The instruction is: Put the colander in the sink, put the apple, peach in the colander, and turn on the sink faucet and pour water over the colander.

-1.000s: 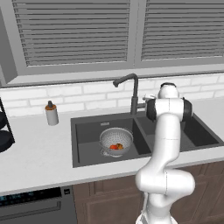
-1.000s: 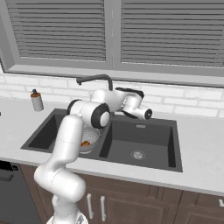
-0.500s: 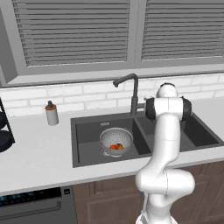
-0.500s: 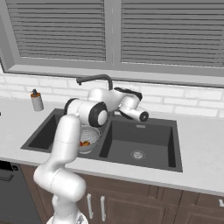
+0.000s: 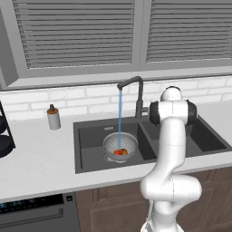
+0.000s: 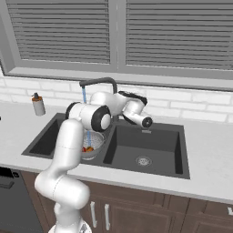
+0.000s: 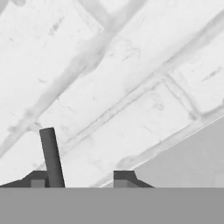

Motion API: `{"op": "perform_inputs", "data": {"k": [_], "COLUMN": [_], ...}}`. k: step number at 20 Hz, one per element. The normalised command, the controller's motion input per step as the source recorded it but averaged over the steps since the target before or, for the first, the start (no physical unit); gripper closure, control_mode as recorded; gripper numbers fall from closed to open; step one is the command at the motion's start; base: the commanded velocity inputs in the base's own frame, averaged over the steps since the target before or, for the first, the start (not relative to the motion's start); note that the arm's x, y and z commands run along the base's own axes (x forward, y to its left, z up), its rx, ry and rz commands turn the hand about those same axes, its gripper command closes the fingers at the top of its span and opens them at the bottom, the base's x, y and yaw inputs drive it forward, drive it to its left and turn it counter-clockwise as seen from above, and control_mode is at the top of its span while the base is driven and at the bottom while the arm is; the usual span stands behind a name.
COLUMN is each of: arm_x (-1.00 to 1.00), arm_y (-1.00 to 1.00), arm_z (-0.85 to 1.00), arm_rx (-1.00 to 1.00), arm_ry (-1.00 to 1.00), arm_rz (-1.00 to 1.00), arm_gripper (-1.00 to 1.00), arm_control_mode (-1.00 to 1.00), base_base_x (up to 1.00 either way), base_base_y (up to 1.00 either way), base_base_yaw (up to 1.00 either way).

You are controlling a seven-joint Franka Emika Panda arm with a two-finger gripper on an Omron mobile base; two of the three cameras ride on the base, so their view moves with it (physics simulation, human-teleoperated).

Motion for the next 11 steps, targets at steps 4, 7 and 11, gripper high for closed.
{"op": "perform_inputs", "data": {"k": [4, 7, 11], "arm_x": [0.0, -0.01, -0.01], "arm_y": [-0.99, -0.82, -0.53], "arm_z": [0.0, 0.0, 0.05], "arm_rx": [0.0, 0.0, 0.04], "arm_ry": [0.03, 0.01, 0.0], "arm_rz": [-0.12, -0.08, -0.03], "arm_gripper": [1.0, 1.0, 1.0], "arm_control_mode": [-1.0, -1.0, -1.0], "base_base_x": [0.0, 0.0, 0.0], "base_base_y": [0.0, 0.0, 0.0], "base_base_yaw": [0.0, 0.0, 0.0]}}
